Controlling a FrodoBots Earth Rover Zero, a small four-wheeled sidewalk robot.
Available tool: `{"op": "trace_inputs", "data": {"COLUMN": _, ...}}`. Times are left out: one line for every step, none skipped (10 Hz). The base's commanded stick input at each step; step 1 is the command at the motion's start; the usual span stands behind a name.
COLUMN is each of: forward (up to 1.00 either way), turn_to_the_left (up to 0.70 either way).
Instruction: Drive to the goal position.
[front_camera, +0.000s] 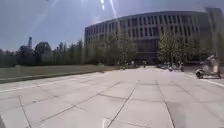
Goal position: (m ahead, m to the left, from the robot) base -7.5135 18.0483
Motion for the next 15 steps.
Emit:
{"op": "trace_inputs", "data": {"forward": 0.0, "turn_to_the_left": 0.85}}
{"op": "trace_inputs", "data": {"forward": 0.0, "turn_to_the_left": 0.85}}
{"op": "trace_inputs", "data": {"forward": 0.0, "turn_to_the_left": 0.85}}
{"op": "trace_inputs", "data": {"forward": 0.0, "turn_to_the_left": 0.85}}
{"op": "trace_inputs", "data": {"forward": 0.0, "turn_to_the_left": 0.85}}
{"op": "trace_inputs", "data": {"forward": 0.0, "turn_to_the_left": 0.85}}
{"op": "trace_inputs", "data": {"forward": 0.0, "turn_to_the_left": 0.85}}
{"op": "trace_inputs", "data": {"forward": 0.0, "turn_to_the_left": 0.85}}
{"op": "trace_inputs", "data": {"forward": 0.0, "turn_to_the_left": 0.85}}
{"op": "trace_inputs", "data": {"forward": 0.0, "turn_to_the_left": 0.85}}
{"op": "trace_inputs", "data": {"forward": 0.0, "turn_to_the_left": 0.85}}
{"op": "trace_inputs", "data": {"forward": 0.0, "turn_to_the_left": 0.85}}
{"op": "trace_inputs", "data": {"forward": 0.0, "turn_to_the_left": 0.85}}
{"op": "trace_inputs", "data": {"forward": 0.0, "turn_to_the_left": 0.85}}
{"op": "trace_inputs", "data": {"forward": 0.0, "turn_to_the_left": 0.85}}
